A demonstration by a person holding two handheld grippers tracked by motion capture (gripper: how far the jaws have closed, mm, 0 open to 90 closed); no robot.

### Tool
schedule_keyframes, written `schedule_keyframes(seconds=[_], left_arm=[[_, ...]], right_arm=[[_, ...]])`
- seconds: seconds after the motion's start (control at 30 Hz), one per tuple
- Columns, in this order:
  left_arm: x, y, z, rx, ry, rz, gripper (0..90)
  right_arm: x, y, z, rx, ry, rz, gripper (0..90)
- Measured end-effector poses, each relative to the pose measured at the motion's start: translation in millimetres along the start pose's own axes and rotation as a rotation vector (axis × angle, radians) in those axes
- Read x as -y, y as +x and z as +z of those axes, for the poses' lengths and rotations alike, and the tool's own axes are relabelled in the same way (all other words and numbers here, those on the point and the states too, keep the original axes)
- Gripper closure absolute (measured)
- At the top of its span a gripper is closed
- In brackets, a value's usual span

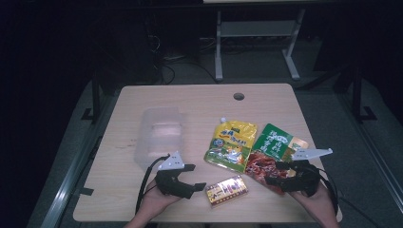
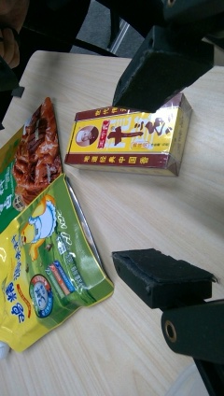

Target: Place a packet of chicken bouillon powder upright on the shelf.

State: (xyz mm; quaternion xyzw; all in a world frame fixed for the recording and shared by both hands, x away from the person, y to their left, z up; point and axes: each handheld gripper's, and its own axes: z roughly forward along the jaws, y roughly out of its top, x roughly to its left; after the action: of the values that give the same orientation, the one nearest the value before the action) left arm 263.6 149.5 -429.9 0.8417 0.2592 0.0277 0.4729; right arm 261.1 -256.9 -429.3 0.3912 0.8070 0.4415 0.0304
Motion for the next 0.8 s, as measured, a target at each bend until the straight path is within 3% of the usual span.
schedule_keyframes(seconds=[0.5,0.8], left_arm=[[-2.4,-2.1,-0.1,-0.019,0.004,0.019,22.6],[-15.7,0.0,0.6,-0.039,-0.015,0.020,27.3]], right_arm=[[-6.5,3.3,5.2,0.022,-0.004,-0.001,15.9],[-24.4,3.8,5.1,0.048,-0.024,0.025,15.6]])
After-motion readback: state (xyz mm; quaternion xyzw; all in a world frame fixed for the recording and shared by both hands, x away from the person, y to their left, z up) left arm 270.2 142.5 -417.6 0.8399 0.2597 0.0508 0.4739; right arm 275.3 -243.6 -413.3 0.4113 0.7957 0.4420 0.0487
